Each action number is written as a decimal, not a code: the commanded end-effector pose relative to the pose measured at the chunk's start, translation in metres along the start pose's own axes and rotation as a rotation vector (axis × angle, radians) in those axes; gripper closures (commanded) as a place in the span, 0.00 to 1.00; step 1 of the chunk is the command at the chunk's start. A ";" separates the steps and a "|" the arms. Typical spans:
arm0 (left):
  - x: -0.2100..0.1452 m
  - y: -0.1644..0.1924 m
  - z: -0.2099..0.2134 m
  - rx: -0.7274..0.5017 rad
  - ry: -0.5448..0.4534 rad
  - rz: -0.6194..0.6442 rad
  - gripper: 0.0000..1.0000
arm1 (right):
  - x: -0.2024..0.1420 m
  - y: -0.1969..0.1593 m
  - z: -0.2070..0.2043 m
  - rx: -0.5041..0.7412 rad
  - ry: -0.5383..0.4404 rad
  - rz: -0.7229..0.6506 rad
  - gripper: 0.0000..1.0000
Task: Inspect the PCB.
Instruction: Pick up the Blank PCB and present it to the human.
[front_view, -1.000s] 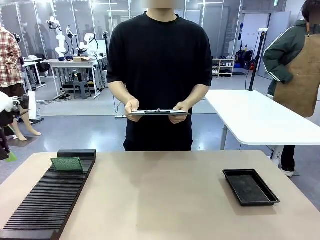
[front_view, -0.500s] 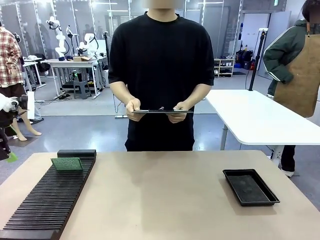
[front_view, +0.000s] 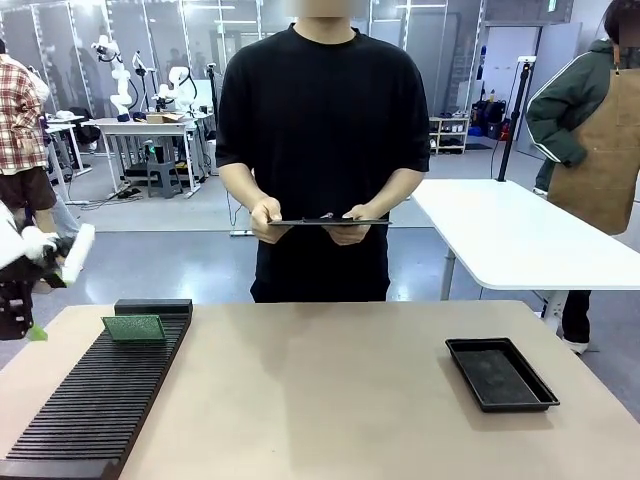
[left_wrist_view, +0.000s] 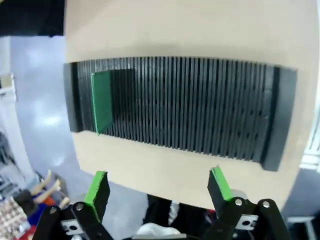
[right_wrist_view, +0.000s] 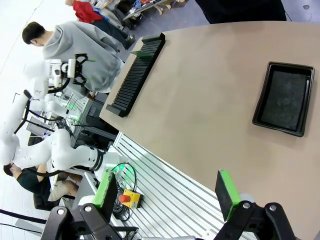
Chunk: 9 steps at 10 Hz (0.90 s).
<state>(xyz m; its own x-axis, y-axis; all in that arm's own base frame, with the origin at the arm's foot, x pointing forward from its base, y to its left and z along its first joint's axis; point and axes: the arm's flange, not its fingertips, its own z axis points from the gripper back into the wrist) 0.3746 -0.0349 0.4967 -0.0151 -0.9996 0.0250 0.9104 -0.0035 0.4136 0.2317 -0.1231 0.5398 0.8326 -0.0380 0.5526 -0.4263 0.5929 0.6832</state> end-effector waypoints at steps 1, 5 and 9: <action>-0.017 0.040 -0.039 -0.027 -0.031 -0.085 0.00 | 0.000 0.000 0.000 0.009 -0.003 0.007 0.00; -0.035 0.078 -0.098 -0.124 -0.032 -0.073 0.00 | 0.000 0.000 0.000 0.009 -0.003 0.007 0.00; -0.033 0.104 -0.151 -0.134 -0.026 -0.118 0.00 | 0.000 0.000 0.000 0.009 -0.003 0.007 0.00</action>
<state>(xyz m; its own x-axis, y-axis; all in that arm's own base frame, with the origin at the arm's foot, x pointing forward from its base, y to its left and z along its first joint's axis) 0.5141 -0.0104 0.4024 -0.1060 -0.9939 0.0302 0.9618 -0.0948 0.2567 0.2319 -0.1225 0.5399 0.8333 -0.0366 0.5516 -0.4256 0.5943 0.6824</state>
